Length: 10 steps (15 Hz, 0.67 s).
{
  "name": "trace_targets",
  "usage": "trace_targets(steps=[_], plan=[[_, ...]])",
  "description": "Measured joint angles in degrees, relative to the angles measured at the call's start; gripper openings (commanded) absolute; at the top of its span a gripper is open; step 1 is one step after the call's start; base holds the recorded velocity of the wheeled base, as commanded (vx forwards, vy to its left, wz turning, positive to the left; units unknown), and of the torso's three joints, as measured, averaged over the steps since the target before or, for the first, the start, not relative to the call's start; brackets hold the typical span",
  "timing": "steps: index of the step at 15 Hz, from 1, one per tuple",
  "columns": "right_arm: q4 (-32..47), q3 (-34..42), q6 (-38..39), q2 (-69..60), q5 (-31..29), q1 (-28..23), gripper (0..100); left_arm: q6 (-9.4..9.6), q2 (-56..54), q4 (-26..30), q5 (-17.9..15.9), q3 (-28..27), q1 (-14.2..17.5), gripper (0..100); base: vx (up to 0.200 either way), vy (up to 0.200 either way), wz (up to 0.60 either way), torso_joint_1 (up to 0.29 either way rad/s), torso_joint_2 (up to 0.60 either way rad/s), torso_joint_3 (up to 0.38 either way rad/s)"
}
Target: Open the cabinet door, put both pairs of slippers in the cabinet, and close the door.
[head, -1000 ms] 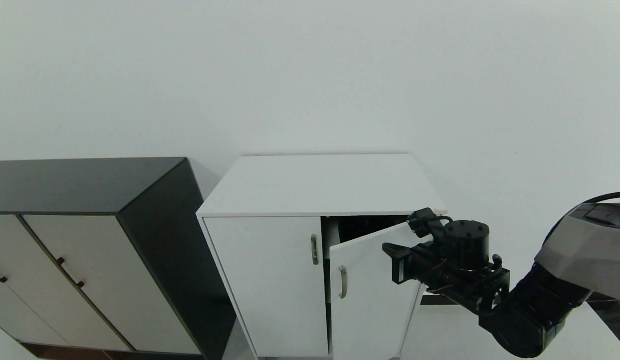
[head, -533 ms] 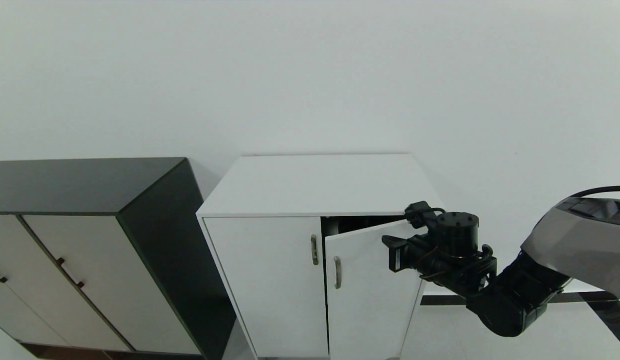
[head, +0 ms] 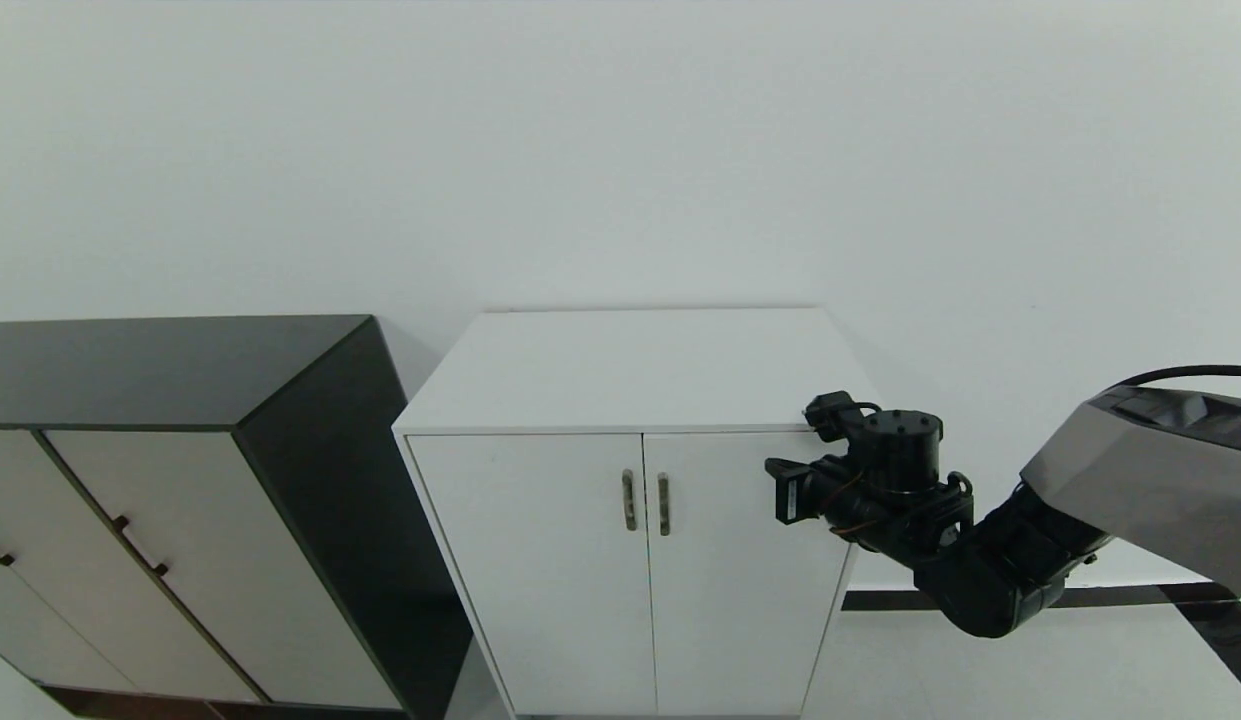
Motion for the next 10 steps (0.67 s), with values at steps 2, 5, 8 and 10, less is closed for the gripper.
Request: trace_targets(steps=[2, 5, 8, 10], plan=[[0.5, -0.7, 0.0, 0.1, 0.0, -0.3, 0, 0.0, 0.0, 0.0, 0.0, 0.0, 0.0, 0, 0.0, 0.0, 0.0, 0.0, 0.0, 0.0], [0.7, -1.6, 0.0, 0.4, 0.0, -0.5, 0, 0.0, 0.0, 0.0, 0.0, 0.0, 0.0, 0, 0.0, 0.0, 0.0, 0.0, 0.0, 0.0], [0.6, -1.8, 0.0, 0.6, 0.0, -0.6, 0, 0.0, 0.0, 0.0, 0.0, 0.0, 0.0, 0, 0.0, 0.0, 0.0, 0.0, 0.0, 0.0], [0.4, -0.7, 0.0, 0.1, 0.0, -0.5, 0, 0.0, 0.0, 0.0, 0.0, 0.0, 0.0, 0, 0.0, 0.0, 0.0, 0.0, 0.0, 0.0]])
